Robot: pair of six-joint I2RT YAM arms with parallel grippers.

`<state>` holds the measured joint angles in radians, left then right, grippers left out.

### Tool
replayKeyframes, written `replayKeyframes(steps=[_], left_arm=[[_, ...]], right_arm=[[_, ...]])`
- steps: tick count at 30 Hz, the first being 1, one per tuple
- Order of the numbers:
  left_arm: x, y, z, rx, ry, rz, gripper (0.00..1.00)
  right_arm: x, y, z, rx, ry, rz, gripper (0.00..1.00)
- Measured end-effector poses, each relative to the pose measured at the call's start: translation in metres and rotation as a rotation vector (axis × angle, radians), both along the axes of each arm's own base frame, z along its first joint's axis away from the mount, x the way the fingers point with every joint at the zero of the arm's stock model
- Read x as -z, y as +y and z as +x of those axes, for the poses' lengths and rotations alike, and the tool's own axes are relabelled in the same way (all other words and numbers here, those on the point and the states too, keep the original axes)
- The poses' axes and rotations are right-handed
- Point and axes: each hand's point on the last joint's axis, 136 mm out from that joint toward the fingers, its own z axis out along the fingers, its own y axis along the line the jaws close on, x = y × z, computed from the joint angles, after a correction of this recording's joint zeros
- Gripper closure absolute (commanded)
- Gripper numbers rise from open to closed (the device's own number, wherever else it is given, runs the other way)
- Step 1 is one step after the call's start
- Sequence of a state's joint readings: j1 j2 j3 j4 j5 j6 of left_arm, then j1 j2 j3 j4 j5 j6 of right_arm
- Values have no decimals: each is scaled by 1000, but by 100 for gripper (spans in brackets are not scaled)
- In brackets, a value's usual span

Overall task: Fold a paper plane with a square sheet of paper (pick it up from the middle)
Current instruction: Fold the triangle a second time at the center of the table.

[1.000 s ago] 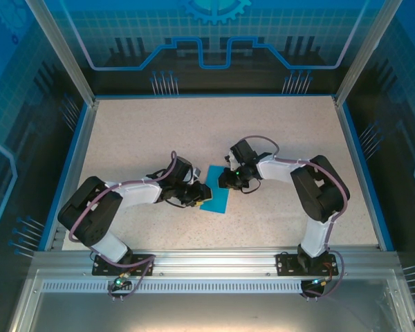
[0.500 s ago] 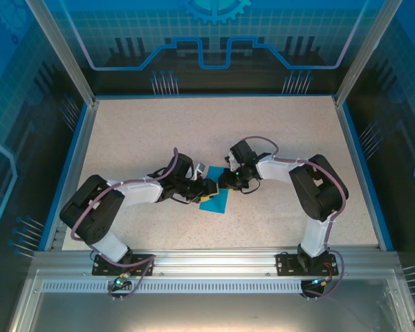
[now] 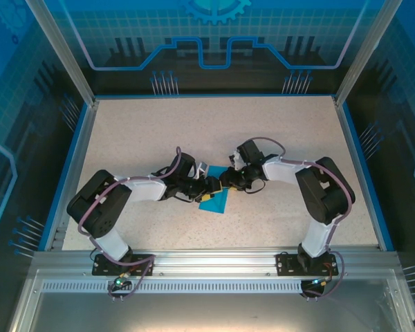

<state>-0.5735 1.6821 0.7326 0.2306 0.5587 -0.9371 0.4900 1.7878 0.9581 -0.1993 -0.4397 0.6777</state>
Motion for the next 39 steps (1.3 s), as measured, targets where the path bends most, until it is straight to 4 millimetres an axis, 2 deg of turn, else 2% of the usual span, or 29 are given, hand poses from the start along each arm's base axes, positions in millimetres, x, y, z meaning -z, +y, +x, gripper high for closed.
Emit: replayKeyframes(steps=[7,16,26,28,32,39], left_arm=[[5,0,1,-5,8,4,59],[6,-2,5,-6,8,7,70],[7,-2,5,-6,11,9,75],[7,-2,5,-6,11,10,76],[8,-2,5,-8,10,11,76],[8,-2,5,-7,10,11,75]], right_arm=[[-25,-16,-3,31,-62,77,57],[-28,-14,-19,-41,-91,98,62],[-21,-2,-32,-114,-78,103,72],[-19,-2,-32,-119,-78,101,80],[-19,-3,-32,-123,-83,98,88],[-13,-4,-29,-118,-83,76,91]])
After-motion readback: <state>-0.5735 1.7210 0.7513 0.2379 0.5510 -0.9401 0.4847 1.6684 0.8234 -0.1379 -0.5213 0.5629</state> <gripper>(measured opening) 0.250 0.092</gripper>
